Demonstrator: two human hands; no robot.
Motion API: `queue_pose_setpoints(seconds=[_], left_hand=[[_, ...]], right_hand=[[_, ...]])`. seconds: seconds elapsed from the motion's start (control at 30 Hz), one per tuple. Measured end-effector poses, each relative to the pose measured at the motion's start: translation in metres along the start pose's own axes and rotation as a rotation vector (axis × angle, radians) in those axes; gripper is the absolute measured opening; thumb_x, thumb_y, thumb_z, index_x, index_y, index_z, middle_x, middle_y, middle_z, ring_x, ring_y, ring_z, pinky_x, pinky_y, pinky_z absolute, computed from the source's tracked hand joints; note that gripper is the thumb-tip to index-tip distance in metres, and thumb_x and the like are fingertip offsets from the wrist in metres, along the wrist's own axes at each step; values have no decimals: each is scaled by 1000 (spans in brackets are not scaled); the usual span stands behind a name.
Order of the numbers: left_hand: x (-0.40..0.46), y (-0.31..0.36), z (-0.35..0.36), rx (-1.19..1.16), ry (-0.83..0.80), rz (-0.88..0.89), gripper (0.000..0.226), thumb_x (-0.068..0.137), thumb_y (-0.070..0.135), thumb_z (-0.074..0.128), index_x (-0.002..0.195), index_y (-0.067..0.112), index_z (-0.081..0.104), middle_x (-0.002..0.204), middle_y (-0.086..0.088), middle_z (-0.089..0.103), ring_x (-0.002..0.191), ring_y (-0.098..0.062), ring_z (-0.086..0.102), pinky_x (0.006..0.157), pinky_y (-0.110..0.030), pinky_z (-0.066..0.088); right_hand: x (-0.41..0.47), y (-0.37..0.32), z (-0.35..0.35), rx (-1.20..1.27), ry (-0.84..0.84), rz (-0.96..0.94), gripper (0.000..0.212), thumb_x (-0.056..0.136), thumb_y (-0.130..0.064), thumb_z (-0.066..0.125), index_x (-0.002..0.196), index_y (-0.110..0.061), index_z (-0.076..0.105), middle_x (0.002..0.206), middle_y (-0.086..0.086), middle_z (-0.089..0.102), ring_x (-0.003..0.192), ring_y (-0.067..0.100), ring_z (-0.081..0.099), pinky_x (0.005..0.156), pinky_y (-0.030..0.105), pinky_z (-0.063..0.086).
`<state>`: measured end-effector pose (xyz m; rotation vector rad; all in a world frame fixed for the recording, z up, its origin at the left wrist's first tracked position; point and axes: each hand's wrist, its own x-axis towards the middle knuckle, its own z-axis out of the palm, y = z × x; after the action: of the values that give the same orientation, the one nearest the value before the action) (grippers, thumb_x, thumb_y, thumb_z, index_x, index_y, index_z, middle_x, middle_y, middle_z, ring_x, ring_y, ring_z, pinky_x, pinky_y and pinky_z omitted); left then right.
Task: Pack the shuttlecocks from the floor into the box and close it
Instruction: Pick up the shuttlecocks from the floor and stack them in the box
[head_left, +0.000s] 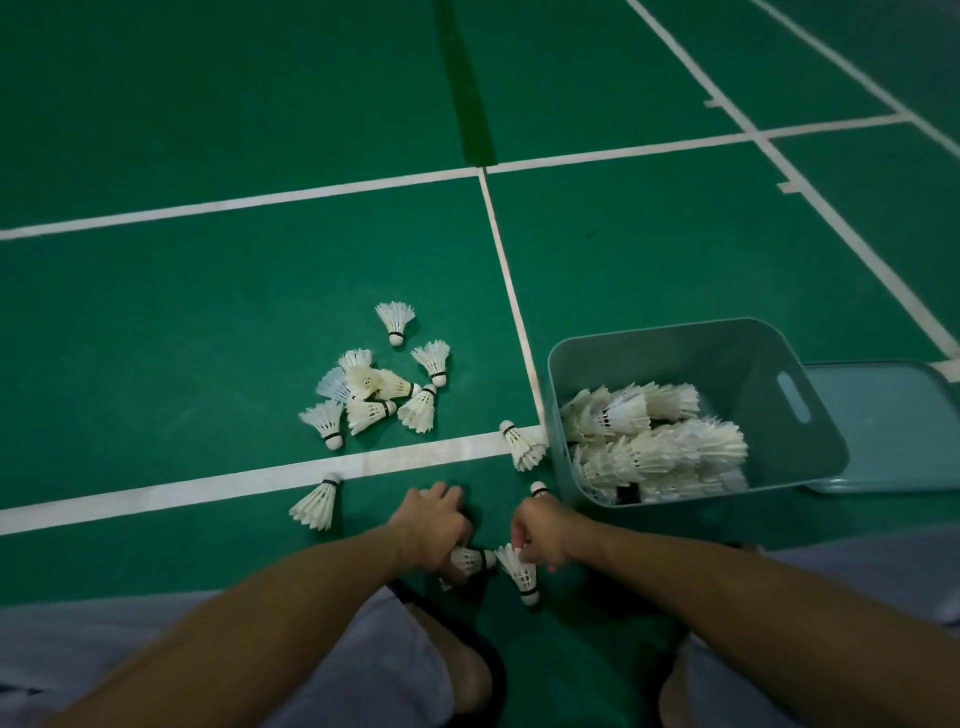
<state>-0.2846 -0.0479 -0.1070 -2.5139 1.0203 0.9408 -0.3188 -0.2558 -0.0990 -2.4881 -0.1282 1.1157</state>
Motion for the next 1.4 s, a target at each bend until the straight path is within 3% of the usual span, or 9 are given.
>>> queue_pose_setpoints(seconds=[0.1,0.33,0.47,0.57,0.73,0.9,1.1,1.27,1.4], left_hand=[[3,-6,2,-195,-52,-43,57,81,64,78,121,25,68,136,-7,40,124,-30,45,99,-49,50],[8,-11,3,-266,-60,-88,61,75,63,79,119,22,71,117,-4,50,113,-26,48,98,-43,50],[9,-26,-15,-322,-48,-119,57,63,64,78,105,27,71,105,1,57,103,-22,54,89,-40,54],[1,-40,-48,-365,10,-139,49,73,55,78,109,23,74,107,-4,66,99,-23,63,84,-33,55],[-15,-70,-122,-409,89,-137,48,78,49,79,110,15,70,102,-5,72,91,-22,69,79,-34,59],[-42,-72,-207,-268,139,-75,56,85,57,74,120,15,64,111,-5,70,100,-25,67,90,-39,58],[-55,-40,-287,-192,222,28,42,91,51,72,114,18,61,104,-1,70,81,-16,62,61,-24,44],[-32,2,-312,-157,248,120,42,90,52,72,114,20,60,100,0,67,81,-18,60,65,-28,43],[-1,28,-306,-127,218,190,45,88,55,72,115,20,61,98,-4,70,85,-24,64,71,-32,52]], right_hand=[[0,-2,1,8,7,-48,12,87,-10,70,96,-12,78,97,8,78,94,24,70,79,29,55],[1,-12,0,-14,33,-74,14,87,-14,68,95,-9,78,97,9,78,92,27,72,86,37,59],[-5,-25,-14,0,78,-87,13,87,-16,64,89,-9,75,92,12,76,87,28,72,84,43,61],[-14,-38,-40,25,149,-117,13,87,-16,62,89,-9,73,86,12,75,74,24,73,75,45,64],[-39,-69,-107,51,255,-252,9,93,-15,63,93,-10,71,82,6,73,49,12,67,47,26,57],[-77,-76,-184,-90,338,-326,12,87,-26,64,89,-17,71,82,2,74,73,17,72,68,41,63],[-125,-10,-270,-295,319,-231,7,92,-25,63,90,-18,66,81,1,72,74,21,73,64,31,58],[-128,79,-295,-332,271,1,9,95,-20,64,91,-13,64,74,6,75,52,14,73,63,38,65],[-112,128,-278,-282,195,126,14,92,-18,62,84,-10,69,65,2,75,56,9,74,70,38,65]])
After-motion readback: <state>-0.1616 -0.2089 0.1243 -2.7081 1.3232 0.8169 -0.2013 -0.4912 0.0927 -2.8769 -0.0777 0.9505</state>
